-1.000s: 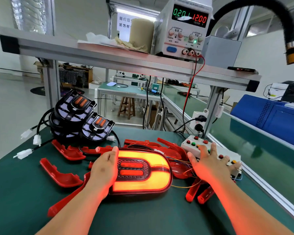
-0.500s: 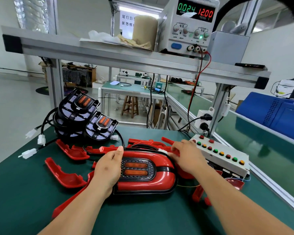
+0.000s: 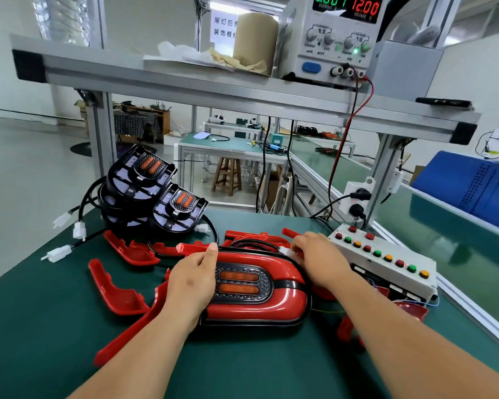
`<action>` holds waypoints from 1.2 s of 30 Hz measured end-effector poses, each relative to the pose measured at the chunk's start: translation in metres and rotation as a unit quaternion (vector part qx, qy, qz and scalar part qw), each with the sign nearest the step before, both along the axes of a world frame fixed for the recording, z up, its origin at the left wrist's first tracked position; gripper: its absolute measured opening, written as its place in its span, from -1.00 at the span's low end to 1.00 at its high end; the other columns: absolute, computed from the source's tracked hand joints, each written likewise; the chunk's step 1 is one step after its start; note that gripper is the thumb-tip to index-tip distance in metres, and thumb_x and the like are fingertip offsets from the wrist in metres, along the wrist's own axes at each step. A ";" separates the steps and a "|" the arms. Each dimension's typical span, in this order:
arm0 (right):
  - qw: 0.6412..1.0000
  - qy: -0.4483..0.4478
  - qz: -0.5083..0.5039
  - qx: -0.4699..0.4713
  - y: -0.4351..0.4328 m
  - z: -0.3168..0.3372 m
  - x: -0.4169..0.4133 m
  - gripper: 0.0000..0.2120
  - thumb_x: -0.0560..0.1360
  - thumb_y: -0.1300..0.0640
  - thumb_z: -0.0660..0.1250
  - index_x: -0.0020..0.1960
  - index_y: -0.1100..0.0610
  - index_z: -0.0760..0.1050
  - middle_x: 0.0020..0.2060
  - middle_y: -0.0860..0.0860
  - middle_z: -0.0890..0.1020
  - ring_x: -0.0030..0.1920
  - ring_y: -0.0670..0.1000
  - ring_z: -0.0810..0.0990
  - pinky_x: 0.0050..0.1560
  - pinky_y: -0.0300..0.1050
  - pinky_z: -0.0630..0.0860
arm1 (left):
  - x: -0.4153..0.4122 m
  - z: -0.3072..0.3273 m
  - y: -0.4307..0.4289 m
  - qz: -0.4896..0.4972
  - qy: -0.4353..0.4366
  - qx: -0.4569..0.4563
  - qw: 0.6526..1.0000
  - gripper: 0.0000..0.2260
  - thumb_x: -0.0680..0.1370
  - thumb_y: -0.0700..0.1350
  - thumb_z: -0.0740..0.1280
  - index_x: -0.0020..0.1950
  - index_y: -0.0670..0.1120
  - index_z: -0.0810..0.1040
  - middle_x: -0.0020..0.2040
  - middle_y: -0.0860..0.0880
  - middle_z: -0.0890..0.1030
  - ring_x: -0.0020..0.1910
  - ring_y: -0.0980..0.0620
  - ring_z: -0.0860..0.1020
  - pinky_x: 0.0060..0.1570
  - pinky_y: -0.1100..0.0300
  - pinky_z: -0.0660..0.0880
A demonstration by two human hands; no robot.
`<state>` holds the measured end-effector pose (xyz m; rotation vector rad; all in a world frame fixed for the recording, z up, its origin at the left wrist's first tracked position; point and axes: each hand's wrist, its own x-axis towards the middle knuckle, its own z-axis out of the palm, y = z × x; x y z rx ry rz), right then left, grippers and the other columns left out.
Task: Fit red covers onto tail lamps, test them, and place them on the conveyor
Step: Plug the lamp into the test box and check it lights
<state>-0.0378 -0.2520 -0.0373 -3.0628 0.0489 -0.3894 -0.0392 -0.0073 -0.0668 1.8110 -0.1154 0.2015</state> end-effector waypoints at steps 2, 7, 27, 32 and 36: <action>1.000 -0.018 -0.011 0.015 -0.001 0.000 -0.004 -0.73 0.59 -0.13 0.20 0.12 0.03 0.50 0.00 0.04 0.58 0.06 0.07 0.51 0.00 -0.04 0.46 | 0.001 0.000 -0.001 0.008 -0.001 -0.001 1.000 -0.43 0.64 0.16 0.12 -0.56 0.01 0.20 -0.61 0.11 0.30 -0.44 0.06 0.26 -0.37 0.09 0.21; 0.997 -0.037 -0.044 0.059 0.000 0.001 -0.011 -0.74 0.57 -0.08 0.25 0.16 0.04 0.46 0.03 0.04 0.64 0.04 0.10 0.59 -0.06 -0.06 0.47 | 0.000 -0.001 0.001 -0.004 -0.025 0.016 1.000 -0.44 0.61 0.24 0.13 -0.57 0.04 0.31 -0.60 0.14 0.35 -0.49 0.13 0.30 -0.37 0.13 0.24; 0.975 -0.151 -0.051 0.158 0.001 -0.013 -0.044 -0.81 0.58 -0.02 0.26 0.15 0.02 0.48 -0.02 -0.01 0.60 0.03 0.07 0.55 0.15 0.01 0.41 | -0.008 0.016 0.013 -0.111 0.057 0.078 0.989 -0.48 0.64 0.20 0.10 -0.07 -0.19 0.64 -0.09 -0.13 0.71 -0.02 -0.12 0.65 0.14 -0.10 0.52; 0.962 -0.154 -0.016 0.224 -0.002 -0.014 -0.043 -0.83 0.57 0.04 0.30 0.14 0.04 0.49 -0.02 -0.05 0.55 0.02 0.01 0.52 0.22 0.07 0.42 | -0.009 0.032 0.012 0.018 -0.090 0.306 0.948 -0.64 0.62 0.09 0.23 0.26 -0.08 0.62 0.13 -0.06 0.67 0.16 -0.06 0.58 0.15 0.11 0.42; 0.952 -0.181 0.008 0.247 0.002 -0.015 -0.042 -0.87 0.55 0.05 0.34 0.09 0.01 0.52 -0.13 -0.16 0.48 -0.07 -0.08 0.45 0.16 0.05 0.45 | -0.009 0.057 -0.005 0.021 -0.240 0.313 0.919 -0.71 0.59 0.00 0.30 0.28 -0.03 0.61 0.08 -0.02 0.64 0.09 -0.02 0.57 0.14 0.11 0.42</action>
